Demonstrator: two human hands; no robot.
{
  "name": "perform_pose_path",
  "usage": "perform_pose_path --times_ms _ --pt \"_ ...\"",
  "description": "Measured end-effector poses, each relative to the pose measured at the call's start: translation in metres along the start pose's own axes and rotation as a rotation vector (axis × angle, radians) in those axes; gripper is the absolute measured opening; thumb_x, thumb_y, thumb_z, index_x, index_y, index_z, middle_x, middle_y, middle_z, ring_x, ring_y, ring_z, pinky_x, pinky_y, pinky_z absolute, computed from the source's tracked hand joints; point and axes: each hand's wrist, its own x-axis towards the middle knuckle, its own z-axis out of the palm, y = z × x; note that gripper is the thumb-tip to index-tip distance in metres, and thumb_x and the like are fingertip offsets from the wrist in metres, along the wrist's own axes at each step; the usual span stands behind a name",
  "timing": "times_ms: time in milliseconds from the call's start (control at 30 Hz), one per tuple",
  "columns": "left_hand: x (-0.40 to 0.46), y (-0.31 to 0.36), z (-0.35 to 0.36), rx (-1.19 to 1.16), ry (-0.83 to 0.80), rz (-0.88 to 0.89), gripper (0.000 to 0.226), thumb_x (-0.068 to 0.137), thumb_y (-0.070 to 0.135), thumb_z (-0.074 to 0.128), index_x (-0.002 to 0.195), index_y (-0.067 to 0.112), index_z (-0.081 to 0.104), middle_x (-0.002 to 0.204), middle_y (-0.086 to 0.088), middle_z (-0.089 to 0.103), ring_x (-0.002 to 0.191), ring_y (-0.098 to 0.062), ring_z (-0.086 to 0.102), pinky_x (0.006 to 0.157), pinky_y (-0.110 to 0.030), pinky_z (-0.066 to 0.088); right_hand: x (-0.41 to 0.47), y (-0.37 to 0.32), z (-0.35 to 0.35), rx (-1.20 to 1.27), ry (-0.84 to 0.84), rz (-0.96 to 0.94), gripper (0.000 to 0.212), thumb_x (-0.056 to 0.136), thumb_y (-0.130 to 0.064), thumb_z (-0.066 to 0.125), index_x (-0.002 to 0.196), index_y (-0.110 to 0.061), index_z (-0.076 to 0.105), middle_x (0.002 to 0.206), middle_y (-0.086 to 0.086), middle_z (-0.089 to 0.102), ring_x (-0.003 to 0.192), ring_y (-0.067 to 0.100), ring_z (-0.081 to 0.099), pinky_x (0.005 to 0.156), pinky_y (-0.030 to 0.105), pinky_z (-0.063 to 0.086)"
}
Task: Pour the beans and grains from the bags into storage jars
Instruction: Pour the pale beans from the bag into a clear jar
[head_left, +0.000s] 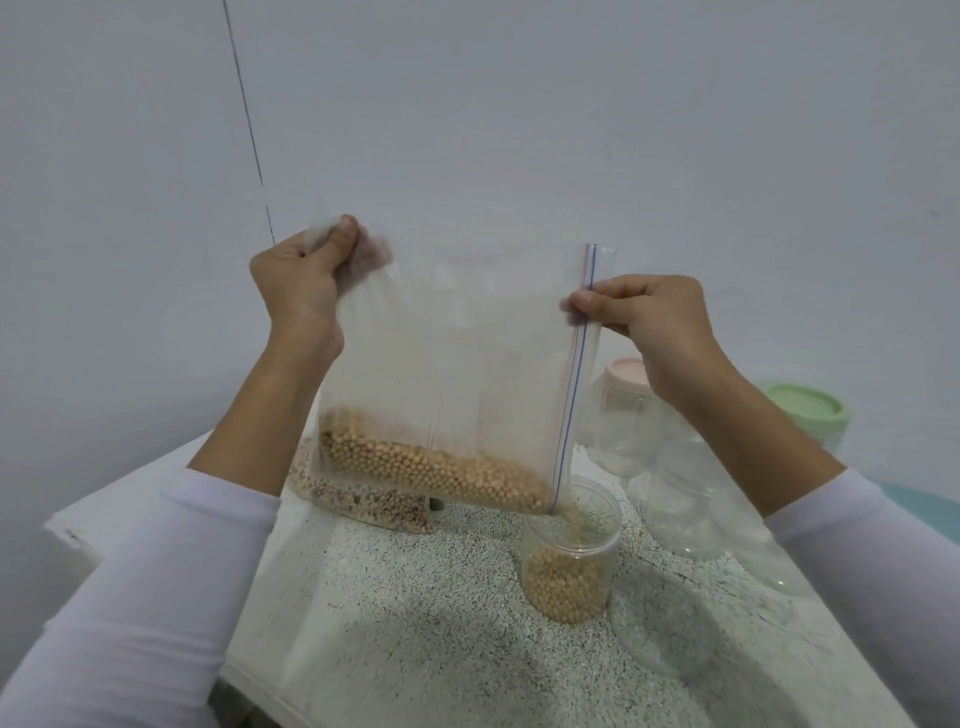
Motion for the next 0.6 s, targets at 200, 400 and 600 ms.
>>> perform_pose_path --times_ms 200,400,600 --pt "-0.0017 -0.0014 0.0007 0.000 0.020 -0.005 0.013 0.085 0.002 0.068 0.072 0.001 0.067 0.059 0.001 0.067 0.066 -0.019 0.067 0.072 -0.032 0.058 -0.0005 0.0026 -0.0001 0.007 -0.001 -0.008 0.008 0.079 -0.005 0.073 0.071 -0.008 0.073 0.074 0.003 0.074 0.069 0.017 0.069 0.103 0.042 0.045" --pt "-0.0024 -0.0039 -0.0007 0.006 -0.008 0.022 0.015 0.086 0.003 0.066 0.071 0.000 0.066 0.059 0.000 0.066 0.062 -0.017 0.066 0.068 -0.029 0.056 -0.0023 0.0024 0.0010 0.006 0.010 -0.024 0.009 0.079 -0.006 0.073 0.071 -0.011 0.073 0.071 0.000 0.074 0.069 0.012 0.069 0.104 0.039 0.045" --pt "-0.0012 -0.0085 -0.0040 -0.020 -0.029 0.021 0.013 0.086 0.002 0.066 0.074 -0.003 0.065 0.062 -0.004 0.065 0.067 -0.023 0.065 0.072 -0.032 0.056 -0.0042 0.0059 0.0016 0.022 0.025 -0.015 0.009 0.078 -0.005 0.073 0.071 -0.010 0.072 0.070 0.000 0.073 0.069 0.012 0.068 0.104 0.039 0.044"
